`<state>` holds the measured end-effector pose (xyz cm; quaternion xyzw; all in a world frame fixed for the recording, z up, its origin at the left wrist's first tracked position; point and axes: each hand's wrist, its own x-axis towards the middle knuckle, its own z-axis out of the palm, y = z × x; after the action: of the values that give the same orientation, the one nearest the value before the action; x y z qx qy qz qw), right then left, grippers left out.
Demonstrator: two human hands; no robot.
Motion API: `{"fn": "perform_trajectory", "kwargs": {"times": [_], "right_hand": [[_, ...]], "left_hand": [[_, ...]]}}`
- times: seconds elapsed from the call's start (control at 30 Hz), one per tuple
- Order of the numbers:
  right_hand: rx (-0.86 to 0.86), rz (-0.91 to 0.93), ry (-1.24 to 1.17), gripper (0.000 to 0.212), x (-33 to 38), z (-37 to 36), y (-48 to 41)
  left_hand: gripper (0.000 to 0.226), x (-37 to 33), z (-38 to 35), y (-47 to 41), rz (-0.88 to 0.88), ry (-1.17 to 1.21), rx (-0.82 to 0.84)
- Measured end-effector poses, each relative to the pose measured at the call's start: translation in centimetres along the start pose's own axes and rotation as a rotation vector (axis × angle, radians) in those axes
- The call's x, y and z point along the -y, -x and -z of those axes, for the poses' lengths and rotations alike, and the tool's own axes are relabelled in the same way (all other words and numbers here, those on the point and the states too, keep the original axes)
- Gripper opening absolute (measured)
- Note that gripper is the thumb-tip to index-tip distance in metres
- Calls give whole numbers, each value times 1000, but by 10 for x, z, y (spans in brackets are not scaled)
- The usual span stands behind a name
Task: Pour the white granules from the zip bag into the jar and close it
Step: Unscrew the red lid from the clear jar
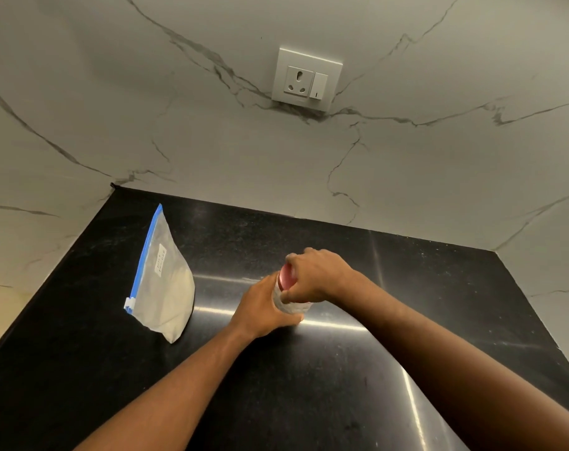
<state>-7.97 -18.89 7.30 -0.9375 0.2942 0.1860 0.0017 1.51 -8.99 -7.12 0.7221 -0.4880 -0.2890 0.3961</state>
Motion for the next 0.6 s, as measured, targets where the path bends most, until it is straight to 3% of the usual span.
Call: {"fn": "perform_trajectory", "kwargs": {"times": [0.1,0.2,0.3,0.4,0.5,0.6], "right_hand": [[5,162,107,87,0,5,1],[-66,314,146,86,-3,7,13],[-177,352,50,85,-12,9,26],[-363,192,-368,78,-35,4,35],[-598,-103,-785,72,-50,-24,41],[-620,-357,-992,56,-46,-71,34]], "left_hand": [[85,-3,4,3,15,6,7],[80,-4,10,5,-7,-7,10],[78,-2,18,4,-27,-9,31],[83,0,25,6,-22,14,25],[88,2,30,12,9,39,-9],[96,3,33,19,30,34,-30]]}}
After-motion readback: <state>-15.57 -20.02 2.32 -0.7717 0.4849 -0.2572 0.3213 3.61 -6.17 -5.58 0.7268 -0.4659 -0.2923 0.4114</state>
